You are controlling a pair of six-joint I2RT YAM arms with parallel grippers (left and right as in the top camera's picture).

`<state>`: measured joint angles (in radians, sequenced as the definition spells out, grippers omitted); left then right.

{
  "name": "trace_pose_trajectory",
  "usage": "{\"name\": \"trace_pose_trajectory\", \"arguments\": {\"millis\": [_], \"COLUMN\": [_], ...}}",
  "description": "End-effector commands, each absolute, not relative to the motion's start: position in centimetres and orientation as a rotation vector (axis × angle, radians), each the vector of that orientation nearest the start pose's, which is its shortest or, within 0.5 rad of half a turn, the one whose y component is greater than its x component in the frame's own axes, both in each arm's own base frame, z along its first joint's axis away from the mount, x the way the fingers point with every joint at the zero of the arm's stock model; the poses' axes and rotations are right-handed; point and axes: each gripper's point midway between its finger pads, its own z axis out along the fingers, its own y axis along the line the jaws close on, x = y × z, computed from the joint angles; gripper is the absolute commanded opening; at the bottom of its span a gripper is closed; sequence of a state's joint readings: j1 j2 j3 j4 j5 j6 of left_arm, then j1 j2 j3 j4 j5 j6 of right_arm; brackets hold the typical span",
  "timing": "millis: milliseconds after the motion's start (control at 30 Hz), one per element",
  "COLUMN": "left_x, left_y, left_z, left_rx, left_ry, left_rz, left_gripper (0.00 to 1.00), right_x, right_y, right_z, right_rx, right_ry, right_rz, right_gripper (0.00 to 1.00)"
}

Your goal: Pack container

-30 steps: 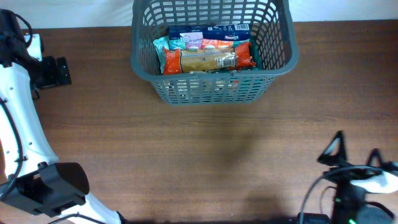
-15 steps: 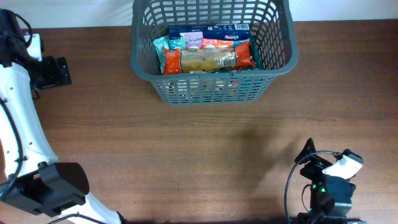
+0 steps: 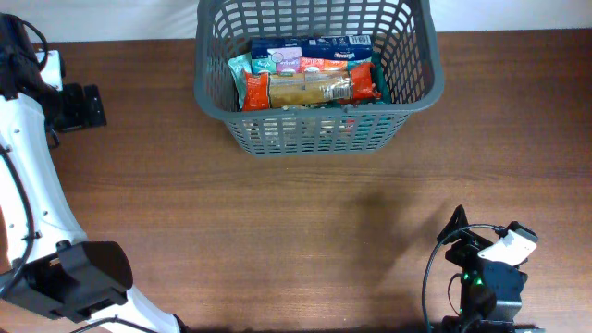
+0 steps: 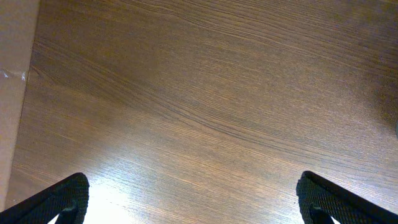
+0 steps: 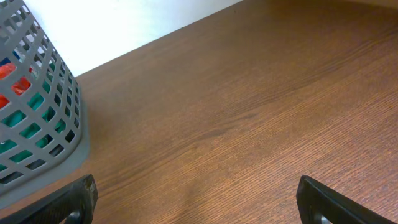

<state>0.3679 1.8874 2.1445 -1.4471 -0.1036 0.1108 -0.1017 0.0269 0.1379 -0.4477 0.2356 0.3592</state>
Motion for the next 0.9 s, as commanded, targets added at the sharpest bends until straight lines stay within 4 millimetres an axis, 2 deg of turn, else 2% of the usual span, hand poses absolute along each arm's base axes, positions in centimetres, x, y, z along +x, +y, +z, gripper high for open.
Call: {"name": "trace_pose_trajectory", "arguments": {"millis": [0,233,367,500,600,700,733,867], "left_x": [38.1,38.1,37.2,35.4,33.0,29.4,28.0,26.0], "left_y": [16.6,16.6,15.3,11.9,7.8,5.1,3.5,-0.6], "left_z": [25.5,25.6,28.9,34.2,38.0,39.5,40.5,41.0], "left_rx": [-0.396,-0.395,-0.360,-0.260,-0.140,-0.058,-0.013,0.110], "left_ry": [2.758,2.756,2.676,2.535,2.427,2.359,2.259,2.014], "left_rz": [0.257,0.258,0.271,0.274,0.249,0.228,0.178,-0.039], "left_gripper": [0.99,0.99,0.99,0.99,0.99,0.99,0.99,0.99], "right_x": [21.6,21.6,21.6,21.6,21.6,21.6,21.6,21.6], "right_y": [-6.0,-6.0,-6.0,-6.0,-6.0,-6.0,-6.0,-6.0], "right_z": [12.6,12.6,12.6,12.6,12.6,12.6,12.6,12.6], "right_rx": [0.578,0.578,0.578,0.578,0.578,0.578,0.578,0.578], "right_ry": [1.805,1.805,1.805,1.805,1.805,1.805,1.805,1.805], "right_rz": [-0.042,-0.042,-0.042,-0.042,-0.042,-0.042,-0.042,-0.042], "right_gripper": [0.99,0.99,0.99,0.99,0.99,0.99,0.99,0.99]}}
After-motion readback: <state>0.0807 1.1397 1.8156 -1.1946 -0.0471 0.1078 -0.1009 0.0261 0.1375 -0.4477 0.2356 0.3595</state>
